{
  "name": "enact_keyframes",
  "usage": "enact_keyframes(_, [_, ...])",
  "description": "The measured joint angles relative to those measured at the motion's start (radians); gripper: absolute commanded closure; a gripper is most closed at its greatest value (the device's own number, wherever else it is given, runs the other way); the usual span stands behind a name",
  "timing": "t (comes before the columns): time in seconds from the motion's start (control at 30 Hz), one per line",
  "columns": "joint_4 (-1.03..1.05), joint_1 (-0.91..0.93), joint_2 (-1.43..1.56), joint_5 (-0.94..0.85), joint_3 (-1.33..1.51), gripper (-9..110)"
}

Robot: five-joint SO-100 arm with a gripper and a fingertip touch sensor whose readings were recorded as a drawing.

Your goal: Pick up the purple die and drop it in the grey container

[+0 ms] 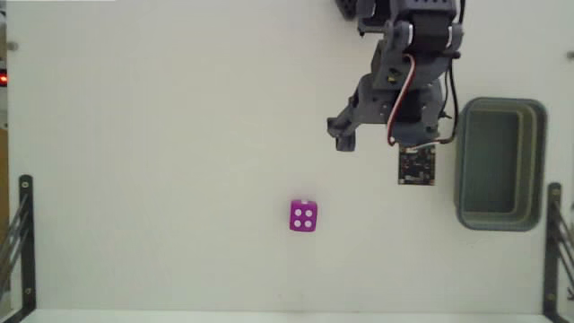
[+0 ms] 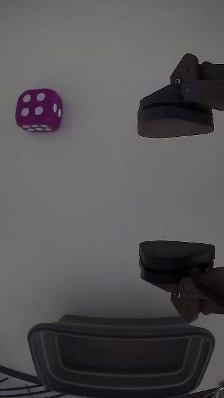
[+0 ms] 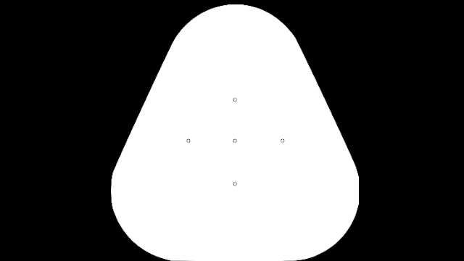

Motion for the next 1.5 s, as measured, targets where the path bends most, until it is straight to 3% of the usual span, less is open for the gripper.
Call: enact_keyframes(1.5, [0.0, 0.21, 0.0, 0.0, 0.0, -9])
